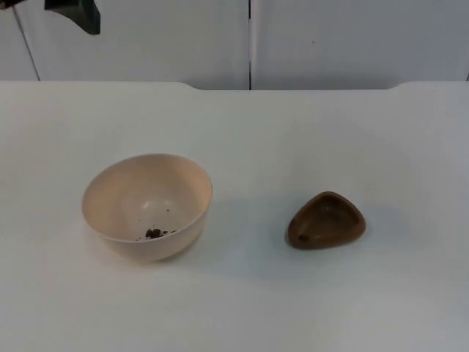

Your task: Pick up the bowl with the left hand and pour the coffee beans from the cup into the bowl with the right hand.

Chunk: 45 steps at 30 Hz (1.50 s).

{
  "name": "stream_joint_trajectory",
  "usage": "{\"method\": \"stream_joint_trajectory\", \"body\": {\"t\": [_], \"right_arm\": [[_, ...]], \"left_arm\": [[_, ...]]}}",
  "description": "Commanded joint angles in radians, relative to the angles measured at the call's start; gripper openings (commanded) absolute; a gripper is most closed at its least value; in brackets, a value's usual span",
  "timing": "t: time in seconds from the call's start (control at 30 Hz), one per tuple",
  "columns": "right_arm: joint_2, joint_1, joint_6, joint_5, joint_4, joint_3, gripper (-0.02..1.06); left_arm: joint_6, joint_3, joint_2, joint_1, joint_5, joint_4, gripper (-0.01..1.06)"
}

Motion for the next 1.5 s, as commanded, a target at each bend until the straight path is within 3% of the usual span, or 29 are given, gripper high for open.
{"method": "stream_joint_trajectory", "body": {"t": [0.0, 0.27, 0.63, 1.03, 1.47], "right_arm": [[-0.042, -0.001, -0.016, -0.001, -0.004, 0.028, 0.78], [-0.251, -0.001, -0.048, -0.028, -0.004, 0.220, 0.78], [-0.524, -0.001, -0.062, -0.012, -0.004, 0.374, 0.78], [-0.796, -0.001, -0.062, 0.013, 0.000, 0.469, 0.78], [-1.016, -0.001, -0.063, 0.195, -0.002, 0.486, 0.78]], "left_arm": [[0.037, 0.006, -0.036, 0.002, 0.009, -0.026, 0.89], [0.179, 0.144, -0.220, 0.002, -0.029, -0.161, 0.89], [0.239, 0.291, -0.476, 0.002, -0.063, -0.219, 0.89], [0.275, 0.308, -0.687, 0.002, -0.045, -0.222, 0.89], [0.341, 0.308, -0.823, 0.002, 0.105, -0.226, 0.89]]}}
